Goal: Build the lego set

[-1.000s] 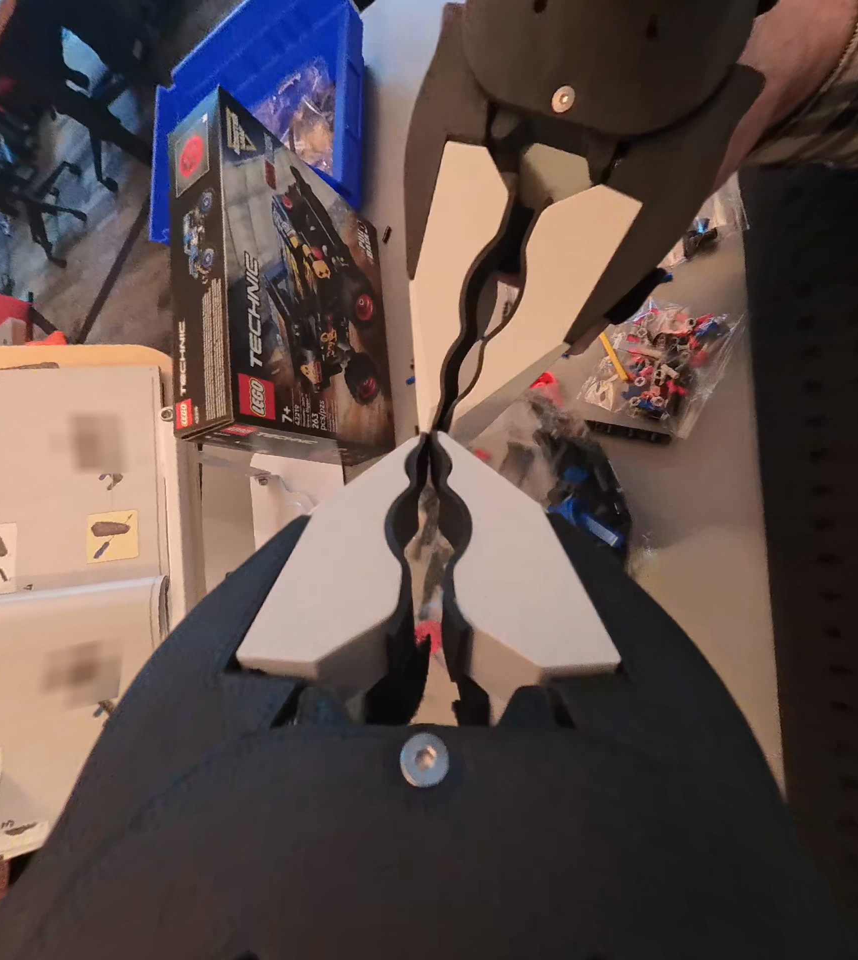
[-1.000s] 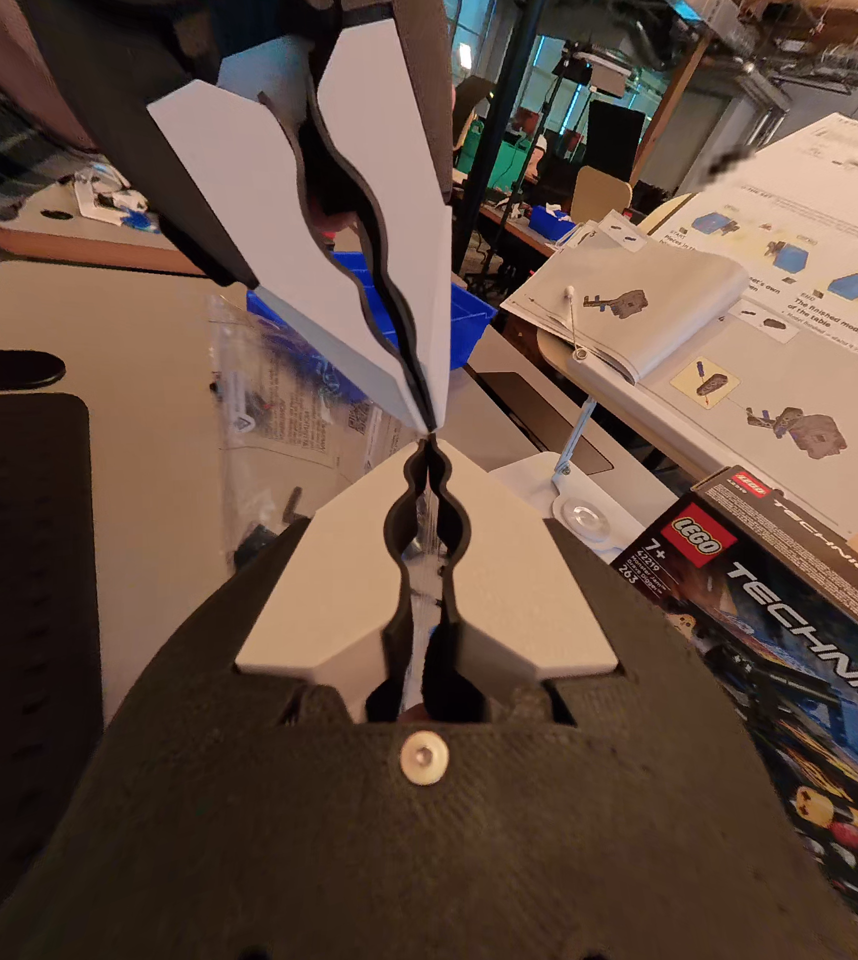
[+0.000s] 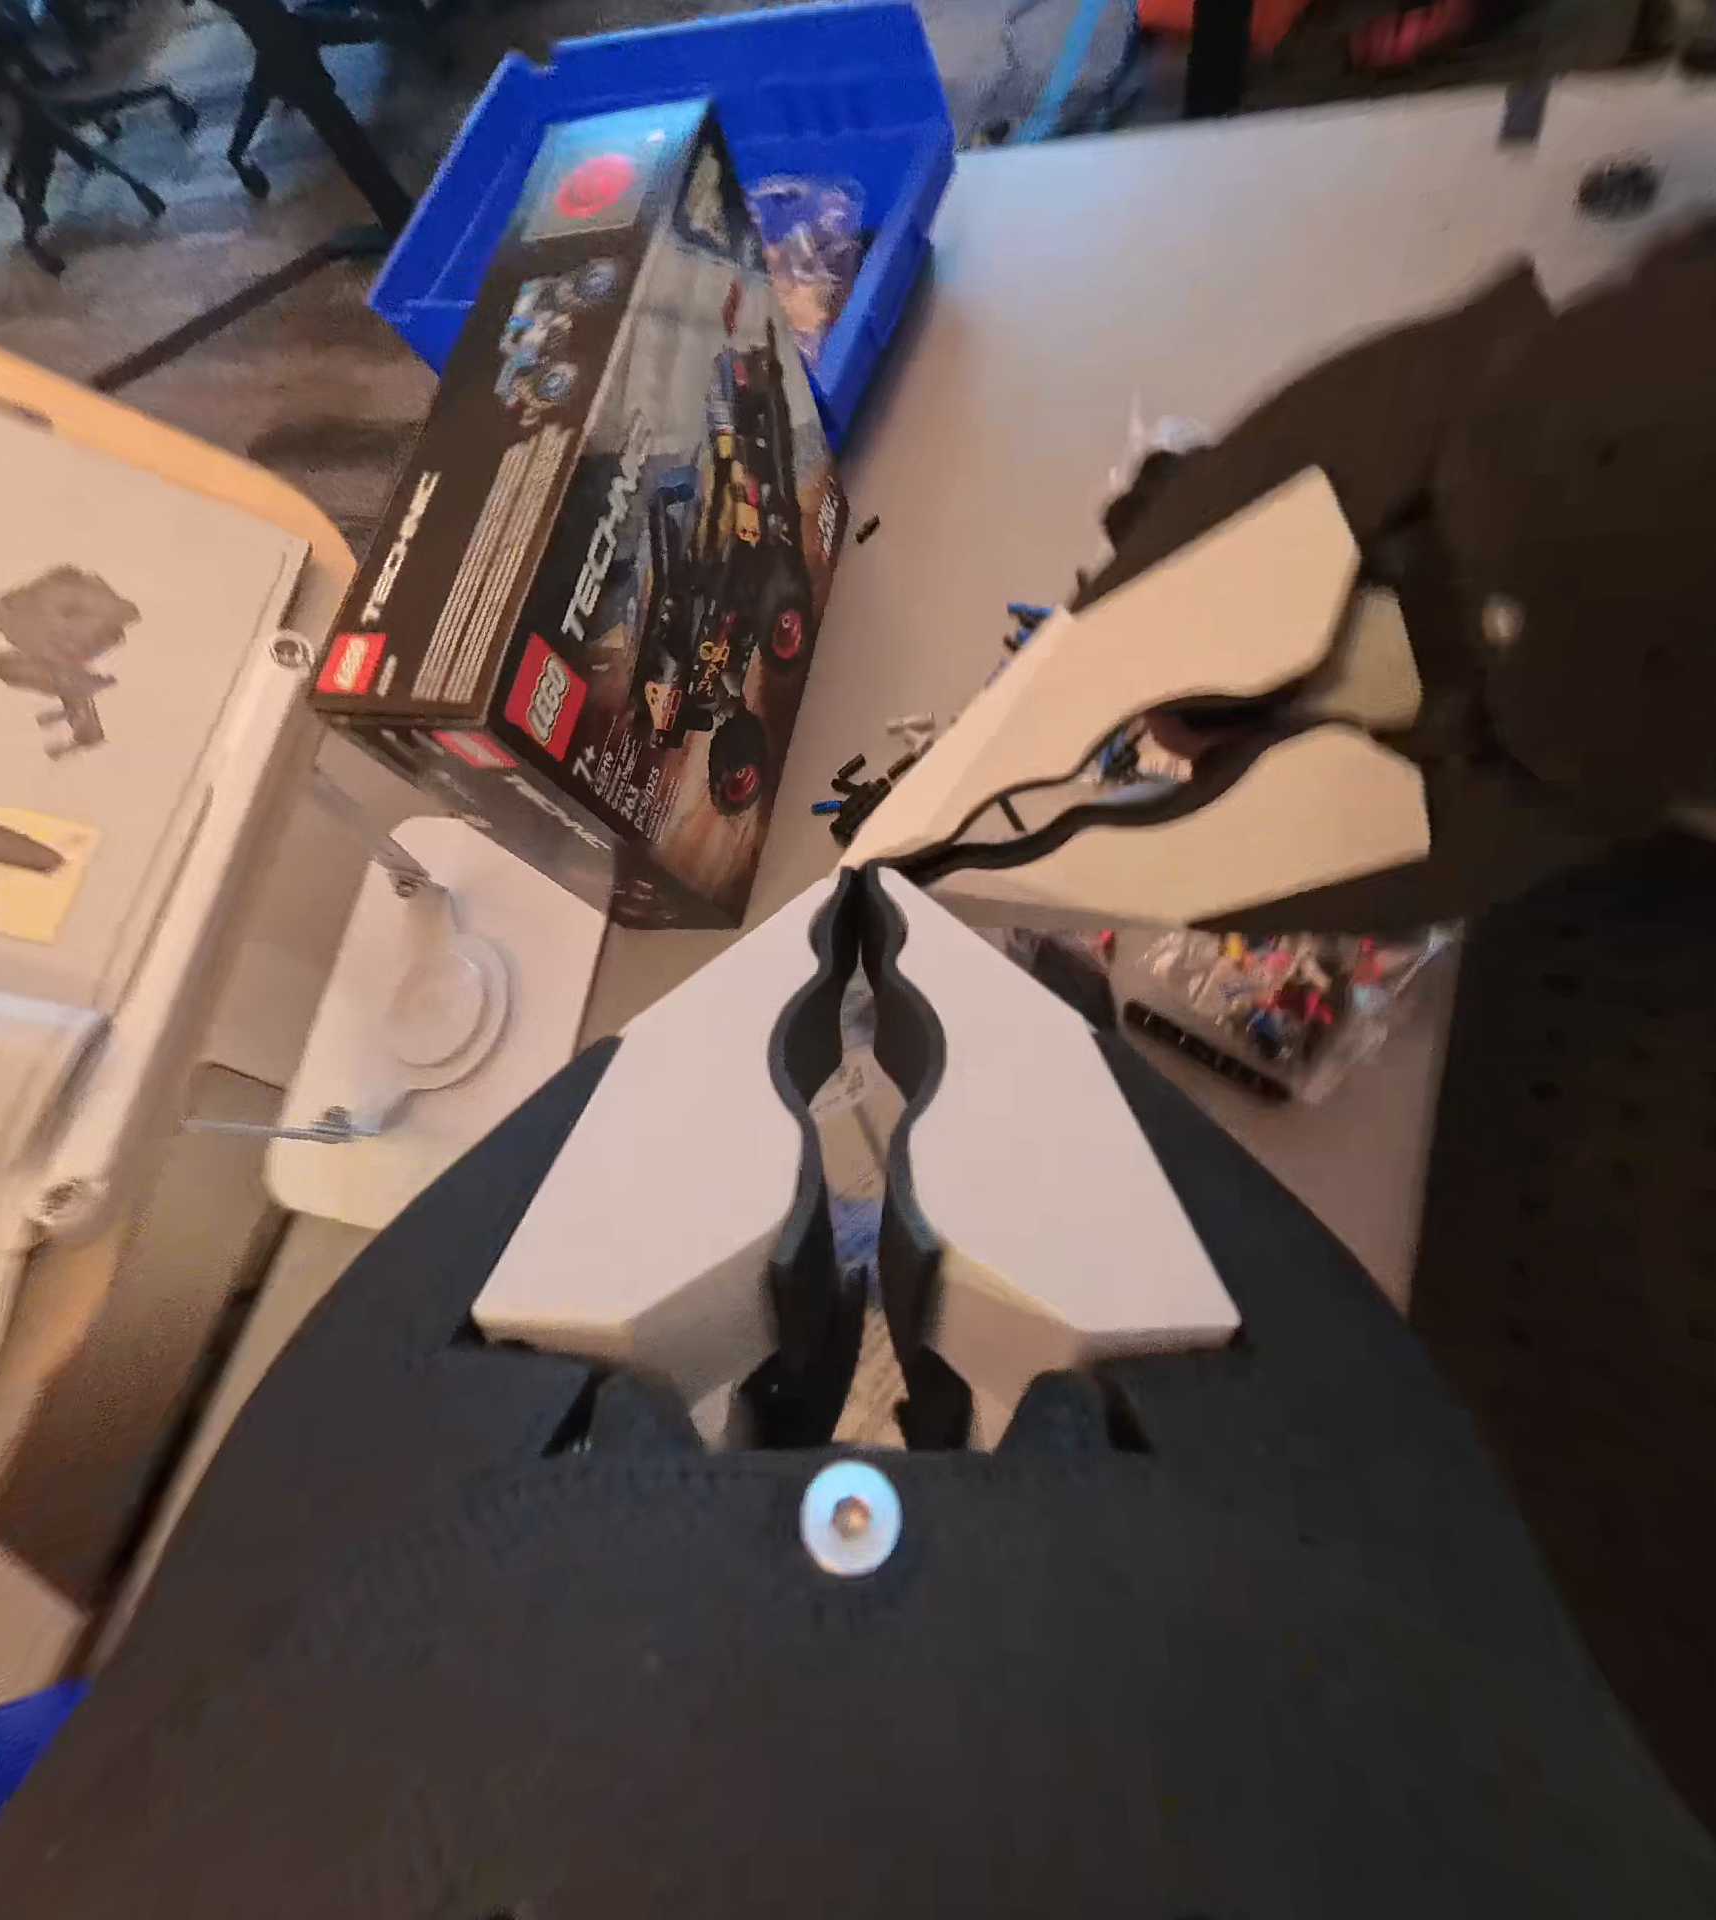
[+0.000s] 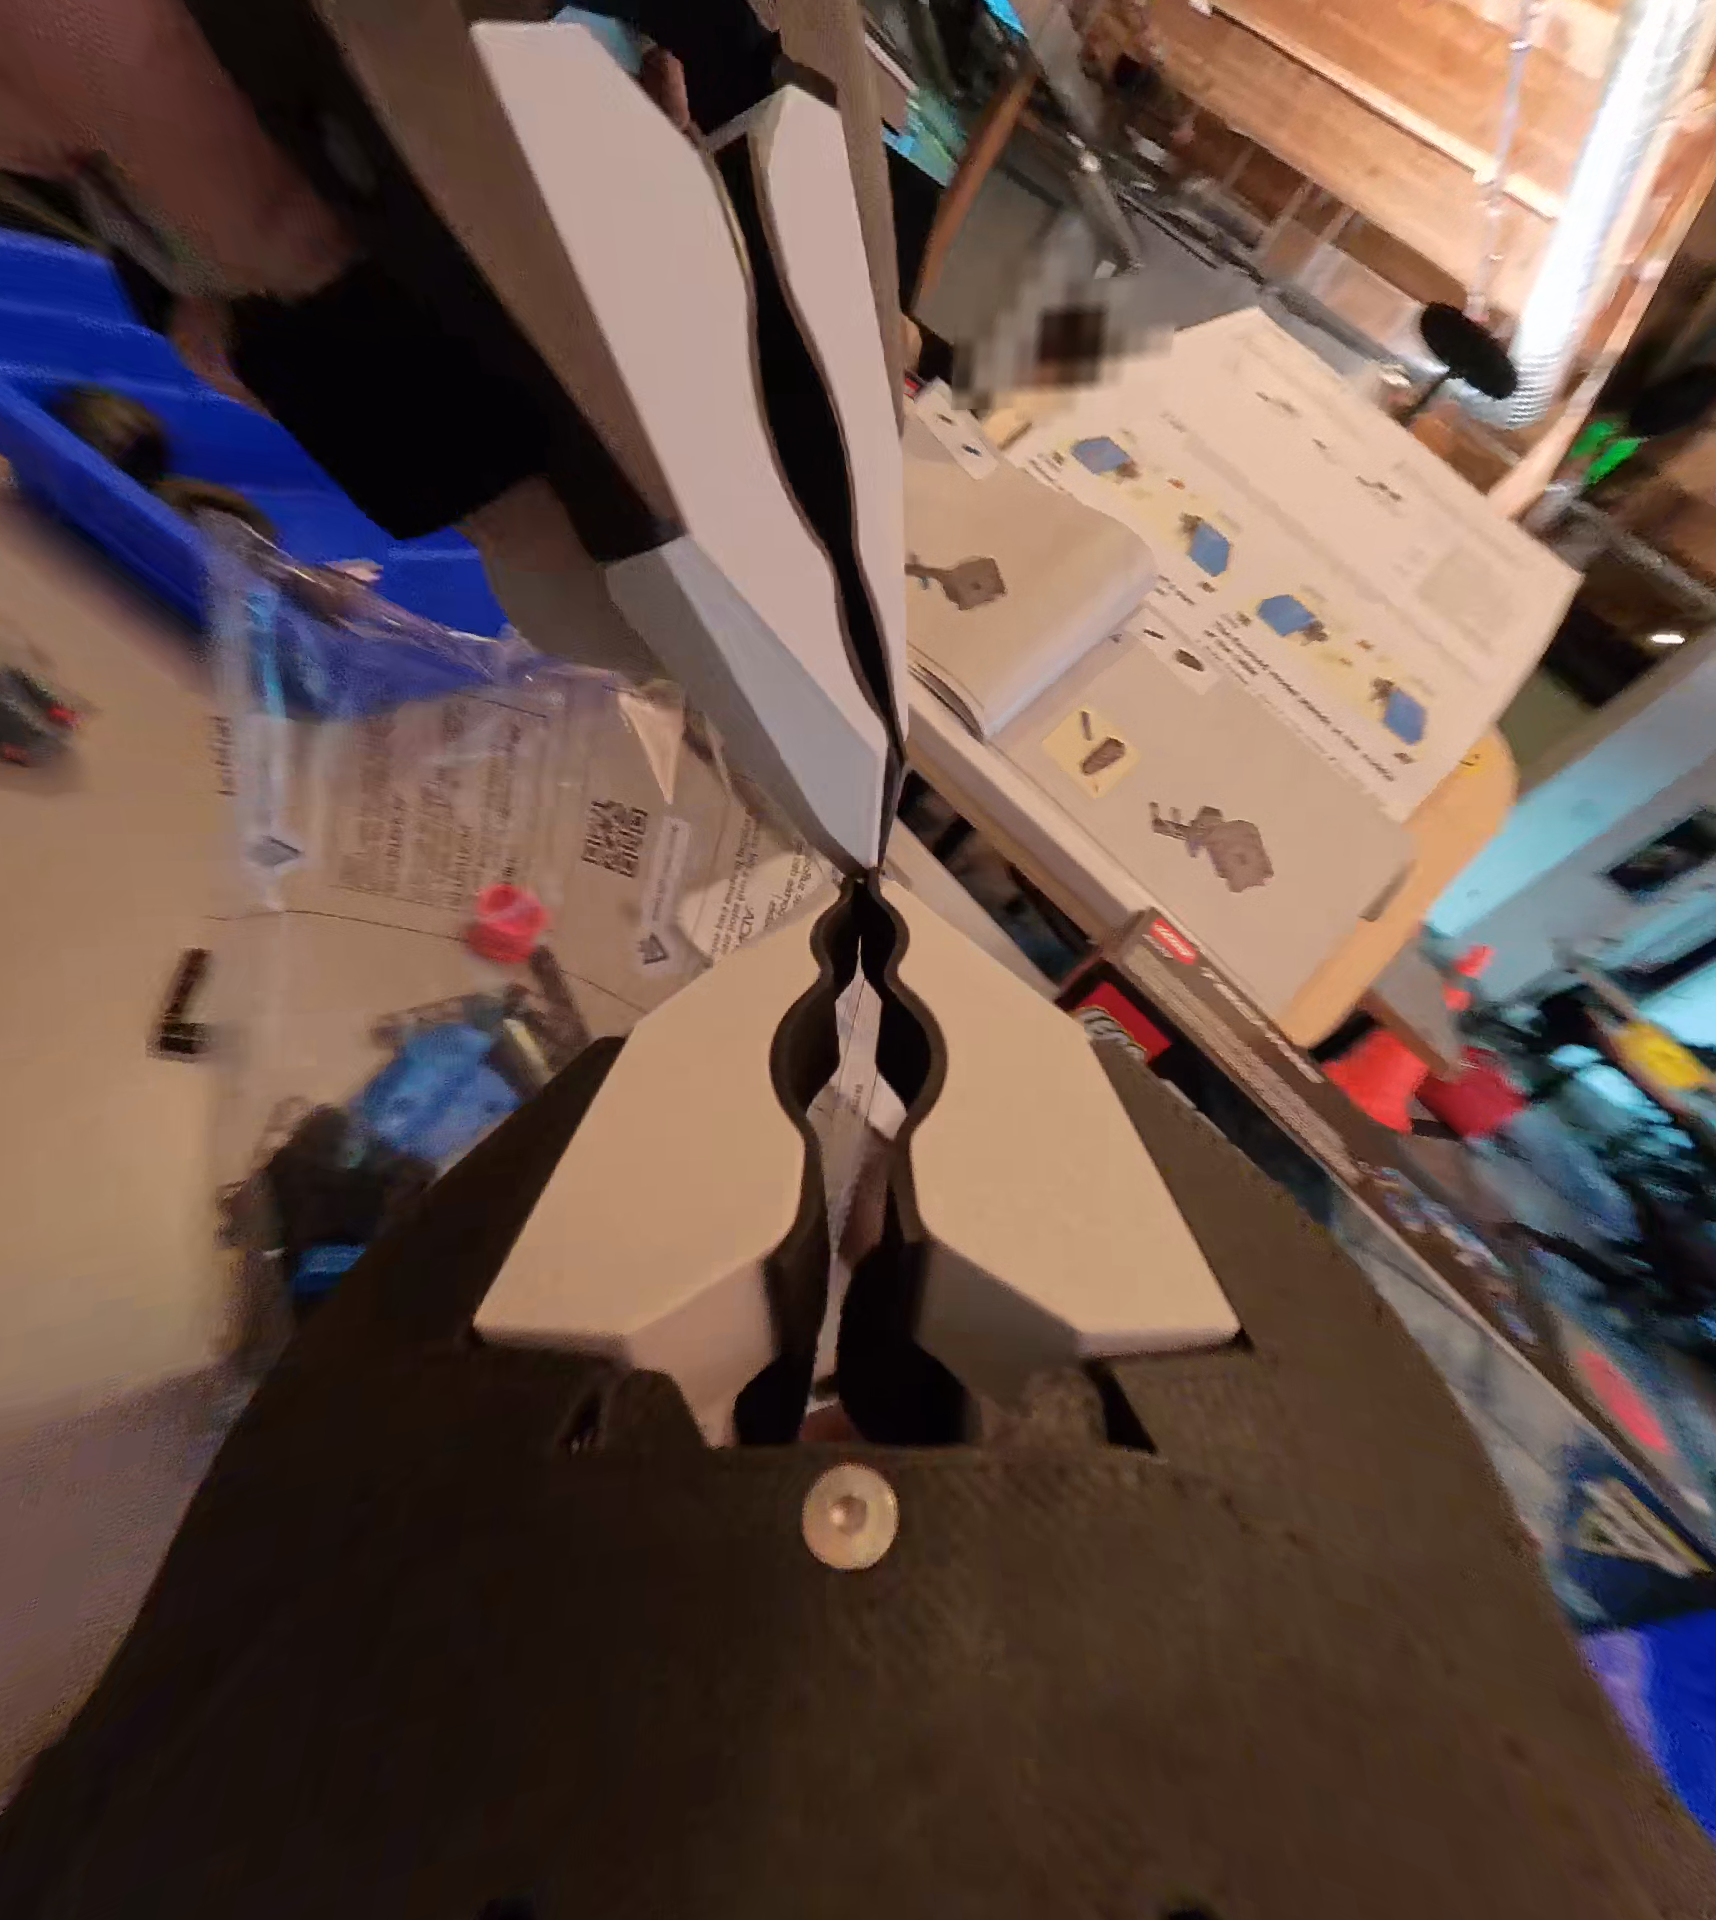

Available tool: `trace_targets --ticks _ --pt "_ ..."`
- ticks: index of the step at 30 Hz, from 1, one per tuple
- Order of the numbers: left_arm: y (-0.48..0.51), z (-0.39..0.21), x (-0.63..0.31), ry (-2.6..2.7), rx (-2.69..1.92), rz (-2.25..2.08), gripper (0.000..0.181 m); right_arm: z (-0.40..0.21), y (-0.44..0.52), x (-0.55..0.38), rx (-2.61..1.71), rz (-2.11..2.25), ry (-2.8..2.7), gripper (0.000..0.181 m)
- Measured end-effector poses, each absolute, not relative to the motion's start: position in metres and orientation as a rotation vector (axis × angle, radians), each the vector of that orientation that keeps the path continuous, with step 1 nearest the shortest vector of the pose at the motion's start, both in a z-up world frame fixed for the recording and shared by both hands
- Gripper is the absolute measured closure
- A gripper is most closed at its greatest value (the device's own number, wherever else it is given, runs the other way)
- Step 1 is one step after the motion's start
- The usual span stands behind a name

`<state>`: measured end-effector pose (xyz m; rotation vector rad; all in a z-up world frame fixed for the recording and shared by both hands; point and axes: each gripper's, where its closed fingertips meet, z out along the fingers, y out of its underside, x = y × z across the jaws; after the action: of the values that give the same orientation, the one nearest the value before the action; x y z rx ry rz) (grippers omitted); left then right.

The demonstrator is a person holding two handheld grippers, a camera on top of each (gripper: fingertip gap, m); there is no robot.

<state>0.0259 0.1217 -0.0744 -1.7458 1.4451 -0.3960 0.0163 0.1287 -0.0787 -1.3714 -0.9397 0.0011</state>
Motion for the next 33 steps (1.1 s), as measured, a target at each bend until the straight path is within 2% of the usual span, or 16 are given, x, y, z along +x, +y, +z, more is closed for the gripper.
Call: trace_targets --ticks 4,5,6,9,15,24,25,26,29,33 --pt "0.174 -0.089 0.006 1.162 -1.831 -0.338 0.181 -0.098 0.104 -0.039 -1.258 -0.087 -1.072 0.181" --pt "0.166 -0.094 0.016 1.148 -1.867 -0.493 0.181 -0.109 0.098 -0.056 -1.23 -0.125 -1.12 0.181" --pt "0.16 -0.101 0.021 1.214 -1.849 -0.419 0.181 -0.118 0.103 -0.057 -1.255 -0.105 -1.122 0.181" --pt "0.165 -0.107 0.007 1.227 -1.847 -0.333 0.181 -0.106 0.119 -0.023 -1.321 0.012 -1.016 0.181" --pt "0.159 -0.076 -0.01 1.255 -1.715 -0.32 0.181 -0.093 0.117 -0.001 -1.335 0.291 -0.947 0.181" --pt "0.117 -0.05 0.002 1.418 -1.559 -0.393 0.176 -0.081 0.111 0.01 -1.317 0.425 -0.954 0.181" --pt "0.113 -0.052 0.003 1.447 -1.564 -0.4 0.172 -0.08 0.11 0.011 -1.314 0.433 -0.955 0.181" --pt "0.115 -0.054 0.002 1.46 -1.565 -0.348 0.181 -0.079 0.11 0.012 -1.318 0.446 -0.951 0.181" --pt "0.123 -0.057 -0.006 1.437 -1.619 -0.28 0.181 -0.078 0.111 0.018 -1.329 0.451 -0.948 0.181" --pt "0.147 -0.074 -0.056 1.366 -1.735 -0.058 0.181 -0.08 0.114 0.03 -1.359 0.471 -0.927 0.181"
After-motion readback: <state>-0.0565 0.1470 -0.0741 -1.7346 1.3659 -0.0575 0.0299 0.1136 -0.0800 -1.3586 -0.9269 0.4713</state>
